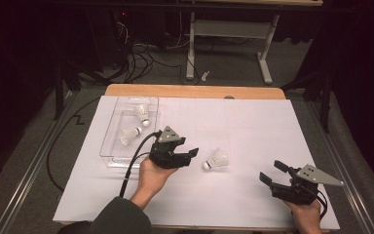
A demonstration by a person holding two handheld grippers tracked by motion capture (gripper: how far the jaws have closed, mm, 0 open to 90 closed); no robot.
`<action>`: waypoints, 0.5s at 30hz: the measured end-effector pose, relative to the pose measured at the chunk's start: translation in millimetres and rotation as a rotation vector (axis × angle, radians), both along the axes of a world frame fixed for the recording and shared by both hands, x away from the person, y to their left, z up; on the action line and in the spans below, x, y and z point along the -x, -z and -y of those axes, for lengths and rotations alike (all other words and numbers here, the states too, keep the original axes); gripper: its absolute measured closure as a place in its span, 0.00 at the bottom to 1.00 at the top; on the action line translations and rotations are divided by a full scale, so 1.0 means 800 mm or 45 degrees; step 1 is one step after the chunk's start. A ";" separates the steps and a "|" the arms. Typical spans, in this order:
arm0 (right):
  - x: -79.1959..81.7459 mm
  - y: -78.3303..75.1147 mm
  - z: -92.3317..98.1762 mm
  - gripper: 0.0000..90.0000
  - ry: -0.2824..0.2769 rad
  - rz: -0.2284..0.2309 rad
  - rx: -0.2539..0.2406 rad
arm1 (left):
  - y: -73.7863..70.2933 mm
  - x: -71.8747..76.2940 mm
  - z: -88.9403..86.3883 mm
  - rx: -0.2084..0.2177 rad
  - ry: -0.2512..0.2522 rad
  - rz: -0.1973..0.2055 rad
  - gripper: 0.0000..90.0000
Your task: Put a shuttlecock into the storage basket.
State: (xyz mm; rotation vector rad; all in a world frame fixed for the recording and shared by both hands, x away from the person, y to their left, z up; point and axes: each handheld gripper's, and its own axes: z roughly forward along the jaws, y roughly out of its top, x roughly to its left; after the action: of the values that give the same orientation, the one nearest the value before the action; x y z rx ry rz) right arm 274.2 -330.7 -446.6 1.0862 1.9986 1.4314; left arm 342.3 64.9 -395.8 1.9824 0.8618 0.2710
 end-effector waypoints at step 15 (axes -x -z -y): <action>0.000 0.000 0.000 0.28 0.001 0.001 0.000 | 0.000 -0.003 0.008 0.008 0.017 -0.008 0.44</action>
State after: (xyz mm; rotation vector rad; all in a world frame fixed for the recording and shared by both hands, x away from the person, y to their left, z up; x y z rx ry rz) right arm 274.3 -330.9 -446.6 1.0859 1.9976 1.4316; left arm 344.3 58.2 -395.7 1.9834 0.8520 0.2539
